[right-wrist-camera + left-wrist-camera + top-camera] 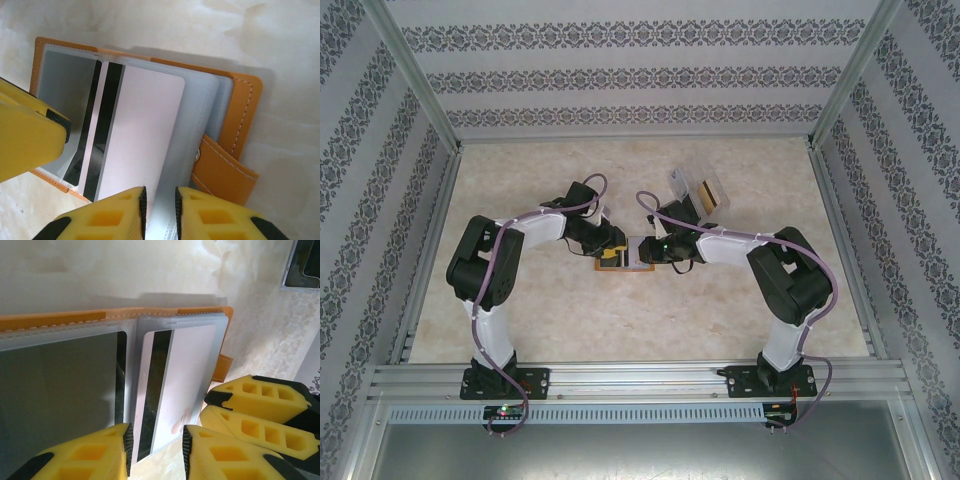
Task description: Take the credit cards out of the card holder
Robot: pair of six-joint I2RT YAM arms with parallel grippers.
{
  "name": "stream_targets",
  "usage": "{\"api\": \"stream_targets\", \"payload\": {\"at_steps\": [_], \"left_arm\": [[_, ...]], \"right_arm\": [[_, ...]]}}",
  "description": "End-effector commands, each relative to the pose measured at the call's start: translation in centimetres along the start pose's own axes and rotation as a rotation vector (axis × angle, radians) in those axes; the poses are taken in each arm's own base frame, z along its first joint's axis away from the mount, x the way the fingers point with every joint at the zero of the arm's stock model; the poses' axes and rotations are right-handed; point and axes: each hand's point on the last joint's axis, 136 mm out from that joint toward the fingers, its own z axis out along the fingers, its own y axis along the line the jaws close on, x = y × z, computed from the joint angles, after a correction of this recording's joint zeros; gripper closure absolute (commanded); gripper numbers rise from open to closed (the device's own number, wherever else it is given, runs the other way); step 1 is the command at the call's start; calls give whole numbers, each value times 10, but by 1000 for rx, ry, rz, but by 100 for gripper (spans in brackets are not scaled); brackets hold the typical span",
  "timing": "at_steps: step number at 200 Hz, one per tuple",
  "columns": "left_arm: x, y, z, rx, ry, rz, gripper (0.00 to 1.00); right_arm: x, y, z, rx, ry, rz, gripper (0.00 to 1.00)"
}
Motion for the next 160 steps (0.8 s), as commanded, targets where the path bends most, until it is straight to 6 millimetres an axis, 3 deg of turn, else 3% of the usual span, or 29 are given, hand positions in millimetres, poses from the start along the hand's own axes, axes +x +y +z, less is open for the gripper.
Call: {"api": "stream_targets", "payload": {"at_steps": [1,51,93,160], "left_arm": [[-6,-9,2,30,-2,24,69],[-5,0,3,-5,1,25,71],[-5,1,5,-5,3,23,72],[-4,3,10,2,25,12,72]], "right_arm": [[-2,7,-1,-22,8,-5,80],[-8,13,-12,-40,-45,-51,81],[-3,15,-3,-63,1,-37,80],[3,-2,8,-3,59,13,79]]}}
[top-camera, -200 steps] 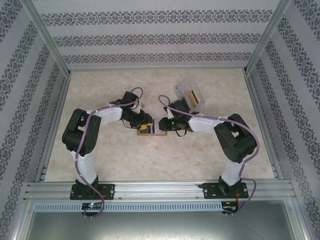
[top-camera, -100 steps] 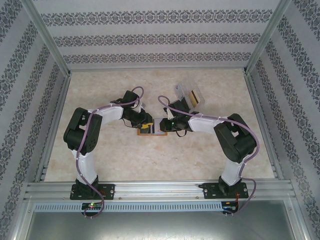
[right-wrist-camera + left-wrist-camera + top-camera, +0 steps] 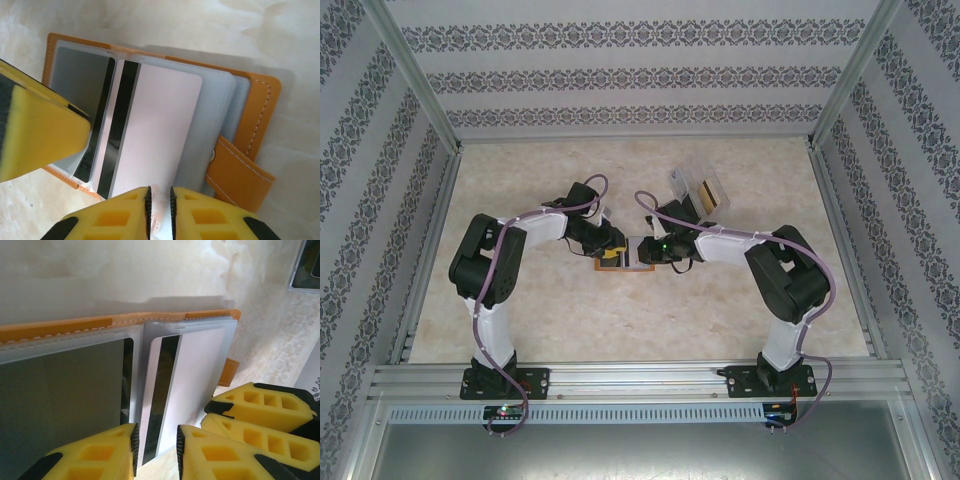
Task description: Take the credit cards out of the card holder
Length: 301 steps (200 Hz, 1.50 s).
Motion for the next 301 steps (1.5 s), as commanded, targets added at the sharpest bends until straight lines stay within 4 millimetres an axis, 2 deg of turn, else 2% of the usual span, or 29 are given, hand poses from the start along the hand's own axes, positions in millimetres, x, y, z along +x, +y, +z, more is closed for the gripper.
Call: {"api": "stream_targets", "payload": {"at_steps": [1,148,223,271,301], "left_arm": [[-2,-1,5,11,16,17,72],[-5,-13,9,42,41,48,75],[-3,-7,4,3,18,63,93],[-3,9,-11,-110,-15,96,97],[-1,8,-18,-109,-26,111,98]], "right_arm": [[0,-4,4,12,28,16,79],[4,-13,10,29,66,62,79],[5,-15,10,39,69,65,79],[2,-15,6,38,54,59,79],[2,-13,5,24,51,58,79]]}}
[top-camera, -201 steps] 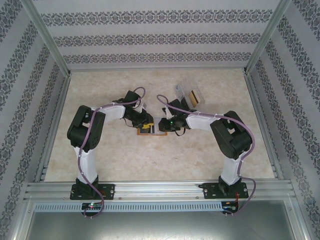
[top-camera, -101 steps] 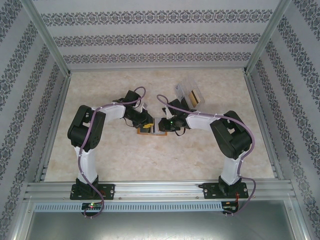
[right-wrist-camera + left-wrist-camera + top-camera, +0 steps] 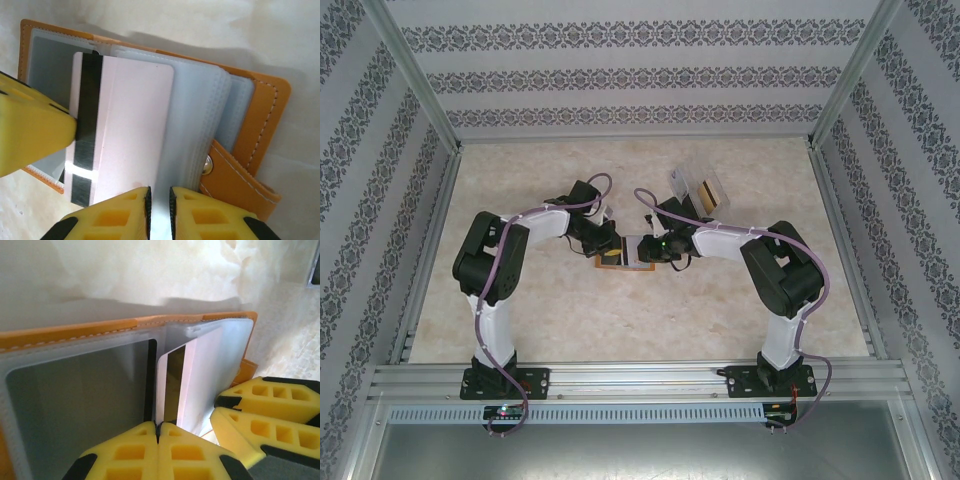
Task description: Take the credit cards out of the card holder
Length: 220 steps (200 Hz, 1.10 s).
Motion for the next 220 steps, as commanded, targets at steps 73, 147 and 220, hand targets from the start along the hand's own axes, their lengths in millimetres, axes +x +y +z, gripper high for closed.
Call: {"api": "stream_targets", "payload": {"at_steps": [73,147,220], "left_arm": [[4,-5,0,51,16,-6,76],[3,0,9,51,35,-34,76],[0,-3,15,63,38,-36,80]], "right_arm": [[6,-1,3,-34,36,17,78],[7,-4,5,-19,45,22,78],[8,-4,5,-17,48,23,78]]}}
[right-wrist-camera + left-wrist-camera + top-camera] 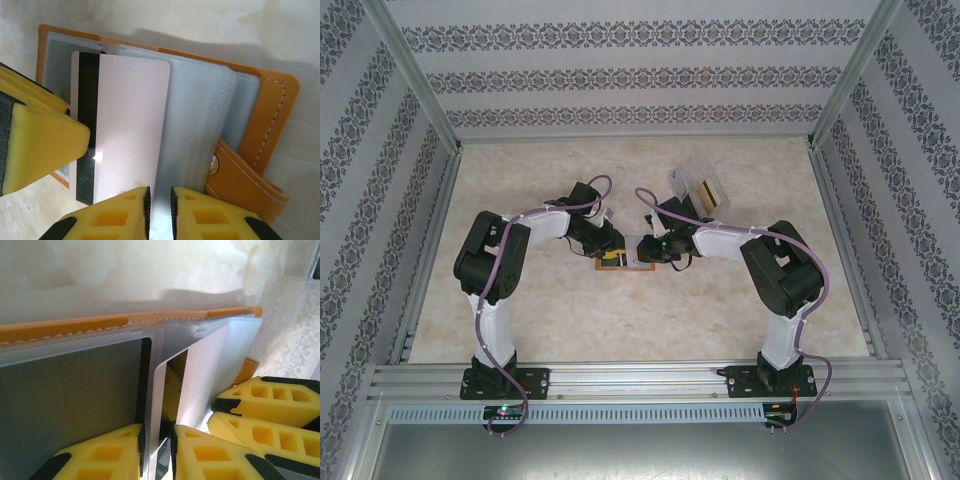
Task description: Take the credit cards out of the card holder
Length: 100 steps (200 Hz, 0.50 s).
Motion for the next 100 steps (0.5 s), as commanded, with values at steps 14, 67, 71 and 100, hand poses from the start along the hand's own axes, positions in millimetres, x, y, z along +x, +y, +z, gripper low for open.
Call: {"api": "stream_targets", "payload": {"at_steps": [14,67,71,100], "left_arm": [[-5,-1,5,14,-3,3,85],[-4,4,-23,-89,-58,53,100],[-4,5,-28,-100,-66,58,100],[-1,-1,-63,-169,-154,126,100]], "right_arm": [[7,-7,4,15,39,22,78],[5,-9,1,20,25,22,79],[5,-9,1,18,24,21,79],[3,-5,-5,1,12,-1,78]]}}
